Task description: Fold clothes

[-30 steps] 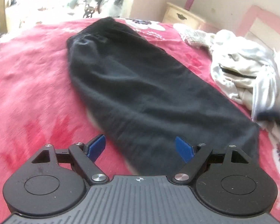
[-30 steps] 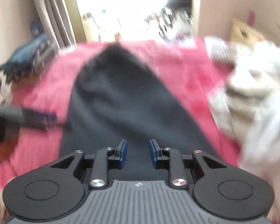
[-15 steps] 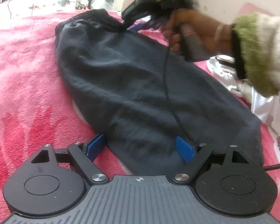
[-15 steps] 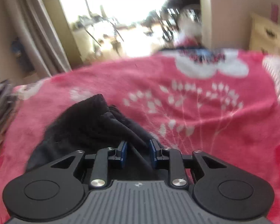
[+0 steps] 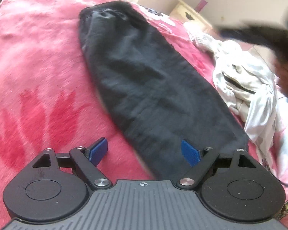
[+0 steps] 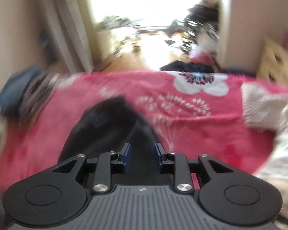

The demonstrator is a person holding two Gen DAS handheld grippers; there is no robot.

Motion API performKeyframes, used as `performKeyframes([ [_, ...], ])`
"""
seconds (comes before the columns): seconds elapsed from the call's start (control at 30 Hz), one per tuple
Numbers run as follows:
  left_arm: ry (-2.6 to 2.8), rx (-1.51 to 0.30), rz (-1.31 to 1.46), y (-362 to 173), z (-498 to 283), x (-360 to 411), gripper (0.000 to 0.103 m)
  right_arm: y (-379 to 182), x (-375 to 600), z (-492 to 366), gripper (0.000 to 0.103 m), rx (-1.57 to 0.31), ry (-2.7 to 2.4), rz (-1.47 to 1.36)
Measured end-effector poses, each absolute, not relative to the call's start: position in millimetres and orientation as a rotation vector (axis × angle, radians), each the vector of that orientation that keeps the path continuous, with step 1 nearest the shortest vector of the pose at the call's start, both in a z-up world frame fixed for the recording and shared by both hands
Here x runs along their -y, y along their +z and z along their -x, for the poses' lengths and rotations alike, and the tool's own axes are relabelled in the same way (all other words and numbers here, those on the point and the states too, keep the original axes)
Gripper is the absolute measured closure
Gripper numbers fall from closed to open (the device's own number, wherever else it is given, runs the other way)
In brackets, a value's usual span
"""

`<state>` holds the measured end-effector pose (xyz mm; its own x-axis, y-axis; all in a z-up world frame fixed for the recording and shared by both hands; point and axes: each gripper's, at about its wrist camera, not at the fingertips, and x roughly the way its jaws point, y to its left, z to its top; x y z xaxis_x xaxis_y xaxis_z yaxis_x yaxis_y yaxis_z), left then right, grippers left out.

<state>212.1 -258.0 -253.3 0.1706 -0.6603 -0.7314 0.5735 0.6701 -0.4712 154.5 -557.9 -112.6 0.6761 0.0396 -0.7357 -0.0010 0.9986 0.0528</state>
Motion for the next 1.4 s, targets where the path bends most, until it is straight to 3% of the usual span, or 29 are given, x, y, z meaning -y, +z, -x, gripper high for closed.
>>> performKeyframes([
  [0.13, -0.818, -1.154, 0.134, -253, -203, 244, 0.026, -102, 496, -70, 0.071, -0.911, 0.124, 0.138],
  [0.33, -0.722, -1.282, 0.276, -255, -194, 218, 0.036, -157, 379, 12, 0.067, -0.965, 0.188, 0.366],
  [0.6, -0.686, -1.323, 0.339, -249, -192, 200, 0.047, -216, 314, 2, 0.058, -0.976, 0.160, 0.489],
  [0.63, -0.686, -1.324, 0.347, -249, -193, 199, 0.047, -221, 309, -2, 0.053, -0.988, 0.165, 0.505],
  [0.8, -0.705, -1.326, 0.353, -253, -198, 198, 0.047, -251, 297, -11, 0.054, -1.035, 0.179, 0.623],
  [0.97, -0.744, -1.328, 0.338, -261, -203, 200, 0.047, -246, 318, -16, 0.063, -1.045, 0.159, 0.469],
  [1.4, -0.799, -1.314, 0.246, -263, -203, 217, 0.039, -240, 386, -18, 0.062, -1.019, 0.136, 0.000],
])
